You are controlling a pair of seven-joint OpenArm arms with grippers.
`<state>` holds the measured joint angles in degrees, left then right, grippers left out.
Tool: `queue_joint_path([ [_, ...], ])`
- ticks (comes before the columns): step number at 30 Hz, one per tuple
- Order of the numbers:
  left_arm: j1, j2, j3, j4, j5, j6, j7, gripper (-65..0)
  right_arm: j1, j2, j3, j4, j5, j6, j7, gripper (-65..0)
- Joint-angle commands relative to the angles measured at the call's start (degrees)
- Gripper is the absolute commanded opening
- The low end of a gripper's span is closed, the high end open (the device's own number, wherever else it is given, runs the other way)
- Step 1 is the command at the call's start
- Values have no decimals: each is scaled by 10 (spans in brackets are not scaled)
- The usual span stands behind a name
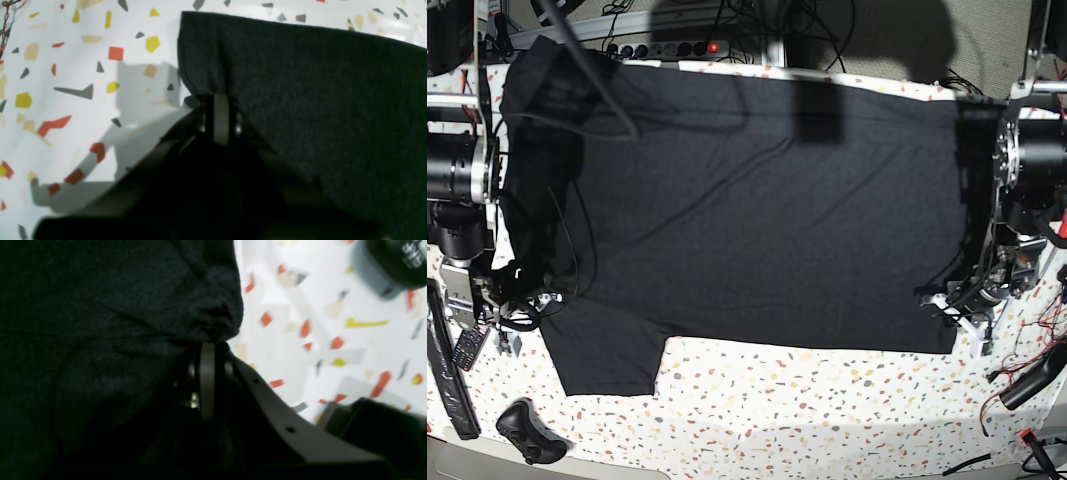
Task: Fold the T-shirt properly
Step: 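Move the right gripper to the other hem corner and grasp it, then fold the hem over toward the collar edge with both grippers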
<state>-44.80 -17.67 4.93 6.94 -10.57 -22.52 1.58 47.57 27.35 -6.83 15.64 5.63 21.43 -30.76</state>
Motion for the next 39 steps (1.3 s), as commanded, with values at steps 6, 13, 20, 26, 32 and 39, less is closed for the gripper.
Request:
queue_joint_path([
  [6,-9,-3,0,3,0,-2,1,-650,17,9,0,16,-14,-1,17,-650],
  [13,4,-5,0,15,-5,-23,5,-650,5,12,1,71,-7,43,31,-650],
  [20,93,-11,-1,183,-35,-9,57,-650,-79,35,4,217,48,42,19,-650],
  [26,166,-19,-53,347,-35,24,109,-650,-158,60,64,344,73,43,-6,-650],
  [32,234,-19,-162,469,-71,1,136,-650,-228,58,169,445,73,49,-17,-650],
  [39,298,-24,-189,566,-81,-13,136,-650,-323,58,240,589,120,74,-34,-650],
])
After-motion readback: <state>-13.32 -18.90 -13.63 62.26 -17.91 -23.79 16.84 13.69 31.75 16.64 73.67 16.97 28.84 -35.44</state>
